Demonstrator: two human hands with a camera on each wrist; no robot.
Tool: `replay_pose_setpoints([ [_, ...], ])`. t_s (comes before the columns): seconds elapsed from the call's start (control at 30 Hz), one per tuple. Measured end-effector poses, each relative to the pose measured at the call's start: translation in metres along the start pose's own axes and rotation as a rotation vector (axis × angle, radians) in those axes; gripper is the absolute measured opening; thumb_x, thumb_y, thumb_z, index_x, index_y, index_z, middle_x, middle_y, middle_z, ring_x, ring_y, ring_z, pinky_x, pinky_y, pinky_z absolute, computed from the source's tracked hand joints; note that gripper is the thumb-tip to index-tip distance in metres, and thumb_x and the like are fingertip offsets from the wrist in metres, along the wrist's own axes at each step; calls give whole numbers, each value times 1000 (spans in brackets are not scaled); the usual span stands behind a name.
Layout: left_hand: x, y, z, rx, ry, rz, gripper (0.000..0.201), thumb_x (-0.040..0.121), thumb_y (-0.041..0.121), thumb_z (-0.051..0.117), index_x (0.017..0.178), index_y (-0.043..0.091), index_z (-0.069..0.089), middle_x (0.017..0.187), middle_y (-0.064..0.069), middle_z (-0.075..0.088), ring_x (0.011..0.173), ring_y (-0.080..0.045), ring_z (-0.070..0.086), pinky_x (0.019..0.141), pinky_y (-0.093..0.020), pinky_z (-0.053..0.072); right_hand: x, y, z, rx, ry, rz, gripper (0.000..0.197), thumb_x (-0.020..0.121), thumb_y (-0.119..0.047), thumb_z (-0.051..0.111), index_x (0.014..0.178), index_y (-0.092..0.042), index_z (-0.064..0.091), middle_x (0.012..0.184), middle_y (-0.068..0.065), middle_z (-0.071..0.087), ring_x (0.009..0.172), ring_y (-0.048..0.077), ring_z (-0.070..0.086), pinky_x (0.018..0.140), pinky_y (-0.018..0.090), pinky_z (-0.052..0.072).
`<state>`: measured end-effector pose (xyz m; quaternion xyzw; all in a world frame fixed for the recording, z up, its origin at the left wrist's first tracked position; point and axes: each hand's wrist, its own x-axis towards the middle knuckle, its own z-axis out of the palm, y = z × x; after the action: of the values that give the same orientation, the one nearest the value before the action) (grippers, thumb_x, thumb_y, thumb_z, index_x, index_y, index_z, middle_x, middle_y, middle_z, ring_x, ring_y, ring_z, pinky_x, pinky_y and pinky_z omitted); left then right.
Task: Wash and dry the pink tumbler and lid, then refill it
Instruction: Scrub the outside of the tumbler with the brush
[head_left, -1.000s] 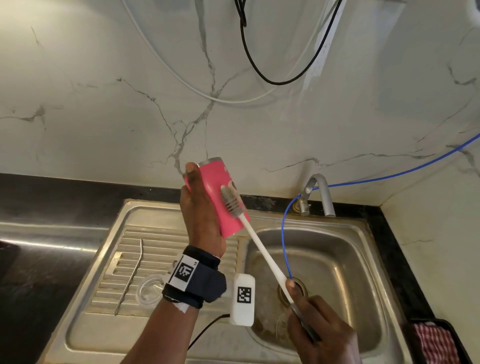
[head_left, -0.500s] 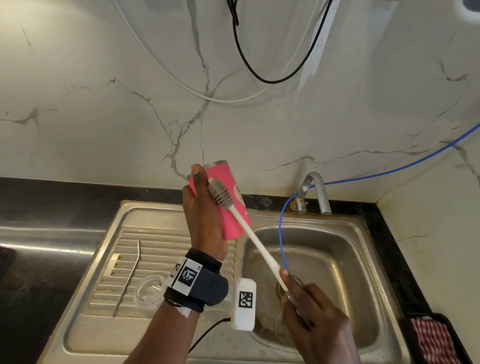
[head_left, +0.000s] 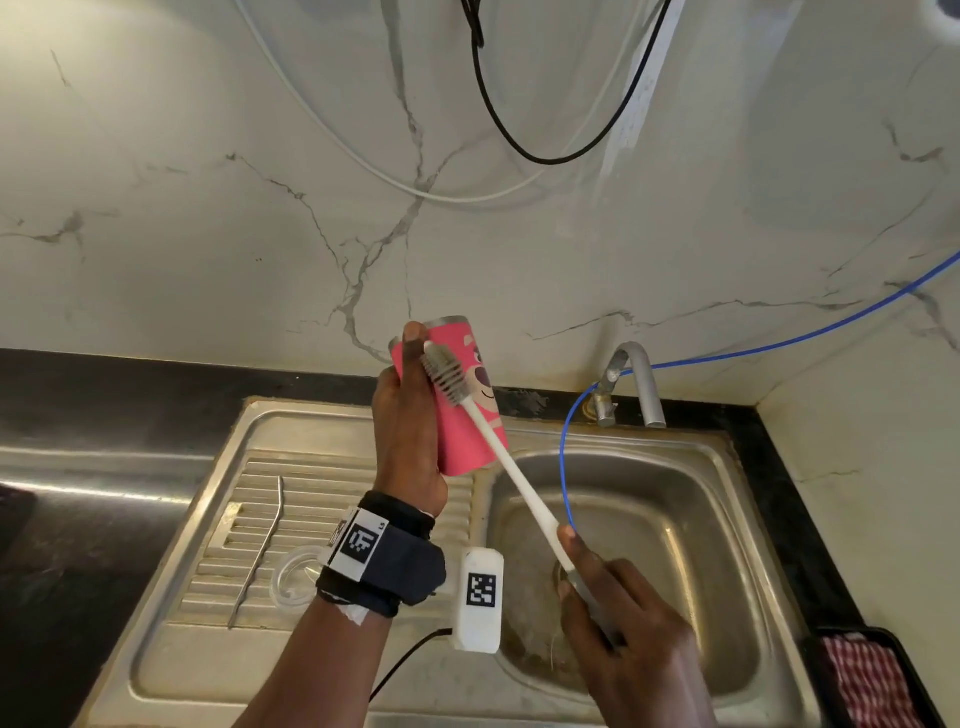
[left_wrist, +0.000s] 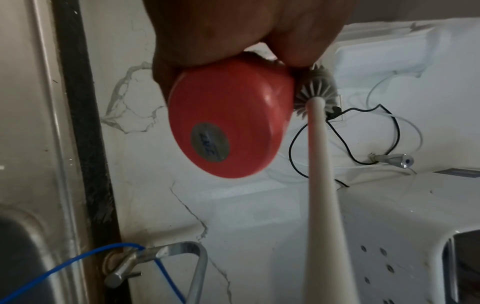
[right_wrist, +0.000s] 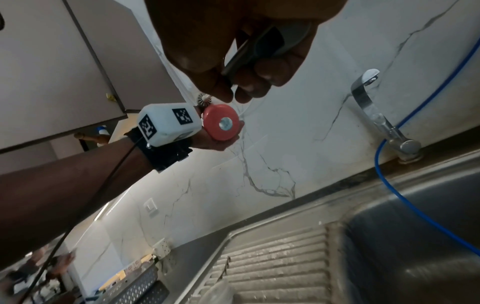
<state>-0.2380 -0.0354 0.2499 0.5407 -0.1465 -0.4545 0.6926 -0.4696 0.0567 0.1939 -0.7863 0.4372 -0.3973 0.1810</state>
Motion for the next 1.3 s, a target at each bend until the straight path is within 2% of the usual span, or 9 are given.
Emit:
replay_pose_setpoints([
  [0.1,-4,5,4,-41,-67,-7,51,104,65,45,117,22,69,92,-6,80,80,-27,78,73,-47,66,7,-4,5,5,-16,8,60,82,-15,75,138,-35,66,86,-15,58,58,2,49,60,3,39],
  [0.37,1,4,5,-100,5,48,51,107,62,43,112,19,69,82,-4,79,72,-22,76,86,-50,62,-12,-6,2,-16,-48,-29,57,87,-26,61,142,-43,57,89,-13,61,54,8,48,59,0,37],
  [0.5,-17,-13,21,-56,-38,-7,55,105,65,45,123,17,64,76,-3,78,62,-20,75,57,-35,62,11,-8,13,-3,8,-2,59,91,-27,60,148,-42,53,86,-14,58,58,9,52,55,18,48],
  [0.57,-18,-11,23,-43,-25,-4,54,106,65,42,121,18,64,75,-3,78,62,-19,75,58,-34,63,15,-7,14,7,1,-18,58,92,-27,60,148,-39,53,85,-14,56,59,11,53,53,25,49],
  [0.67,-3,0,15,-41,20,67,52,107,66,40,112,23,67,80,-3,79,70,-22,77,74,-43,64,-1,-4,5,2,-30,-26,53,89,-26,61,140,-40,62,90,-15,58,59,7,50,59,7,43],
  [0.77,10,9,0,-111,84,98,63,103,71,45,128,17,65,96,-13,81,75,-27,78,73,-42,65,-20,-2,-2,-33,-70,-44,51,85,-24,61,132,-41,68,91,-15,57,58,5,47,62,-3,35],
  [1.03,-7,-16,19,4,23,-49,102,68,98,60,136,22,58,111,-19,77,88,-37,80,73,-57,67,18,-2,14,-9,-26,14,71,86,-16,72,149,-41,51,86,-15,54,60,7,51,54,20,46],
  [1.17,9,-2,7,-112,73,19,89,89,81,54,142,10,54,115,-26,75,76,-28,78,63,-36,63,-7,0,6,2,-45,-42,67,84,-16,72,144,-43,56,90,-13,61,57,6,49,56,9,43],
  [1.3,7,-6,7,-66,92,-5,84,91,81,54,138,12,52,117,-26,74,79,-29,79,65,-41,65,-4,-2,6,21,-37,-5,59,89,-24,63,145,-41,55,90,-12,58,58,5,48,62,1,38],
])
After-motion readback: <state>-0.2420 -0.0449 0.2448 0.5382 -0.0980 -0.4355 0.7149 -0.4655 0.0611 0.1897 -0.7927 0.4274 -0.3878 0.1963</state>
